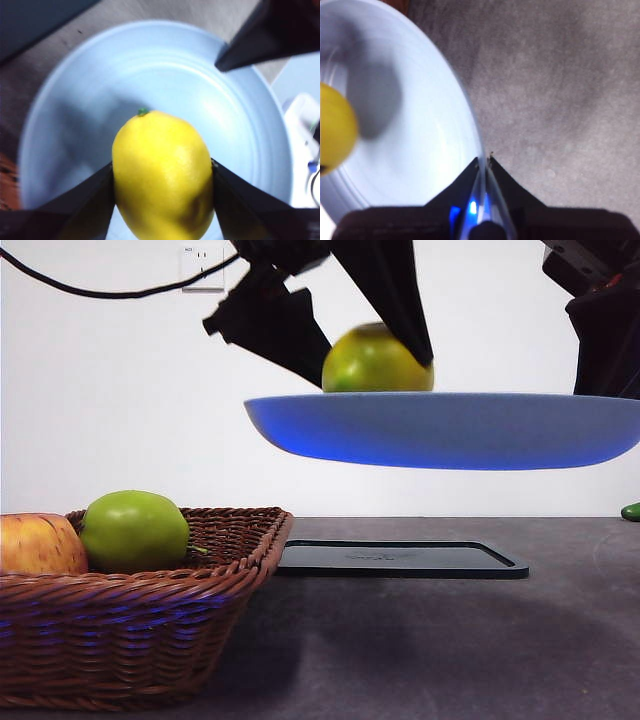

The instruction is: Take the lemon from the basket,put the lemon in the plate,hand out the plate

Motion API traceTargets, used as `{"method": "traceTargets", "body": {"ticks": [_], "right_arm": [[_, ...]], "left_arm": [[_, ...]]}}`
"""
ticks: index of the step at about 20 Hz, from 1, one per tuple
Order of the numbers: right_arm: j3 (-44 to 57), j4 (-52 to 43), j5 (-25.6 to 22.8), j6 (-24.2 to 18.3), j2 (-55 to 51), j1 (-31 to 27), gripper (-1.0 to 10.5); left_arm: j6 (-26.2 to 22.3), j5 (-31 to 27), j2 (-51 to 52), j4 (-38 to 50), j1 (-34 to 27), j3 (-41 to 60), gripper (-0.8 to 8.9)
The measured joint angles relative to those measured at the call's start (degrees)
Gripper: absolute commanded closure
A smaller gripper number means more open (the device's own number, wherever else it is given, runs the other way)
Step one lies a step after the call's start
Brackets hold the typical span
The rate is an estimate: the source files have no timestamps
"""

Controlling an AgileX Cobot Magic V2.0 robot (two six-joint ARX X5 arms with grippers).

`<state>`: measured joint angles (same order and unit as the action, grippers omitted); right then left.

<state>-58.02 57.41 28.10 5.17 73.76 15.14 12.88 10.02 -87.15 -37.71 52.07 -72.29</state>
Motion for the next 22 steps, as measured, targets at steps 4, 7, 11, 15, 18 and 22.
{"method": "traceTargets", "body": {"ticks": [4,7,11,15,18,22], "right_arm": [[0.0,0.02,-0.17,0.0,-0.02,0.17,9.4],[0.0,0.04,-0.17,0.0,-0.02,0.17,9.4],[0.0,-0.04,-0.5,0.26,-0.02,0.17,9.4],[0.0,-3.08,-0.68,2.45,0.11,-0.39,9.4],[0.0,-4.46,-0.59,3.43,3.08,-1.57,9.4],[-0.52,-8.07,0.31,4.09,10.69,-4.61,9.4]], "left_arm": [[-1.31,0.0,-1.49,-2.08,0.17,0.02,4.45],[-1.36,0.17,-1.42,-1.42,0.39,0.02,4.24],[-1.38,0.17,-1.42,-1.46,0.44,-0.09,4.24],[-1.66,0.09,-1.09,-3.02,-0.9,-4.44,4.24],[-2.84,-1.81,0.24,-7.85,-2.49,-11.13,4.24],[-4.92,-3.67,1.9,-16.83,-2.56,-20.94,4.25]]}}
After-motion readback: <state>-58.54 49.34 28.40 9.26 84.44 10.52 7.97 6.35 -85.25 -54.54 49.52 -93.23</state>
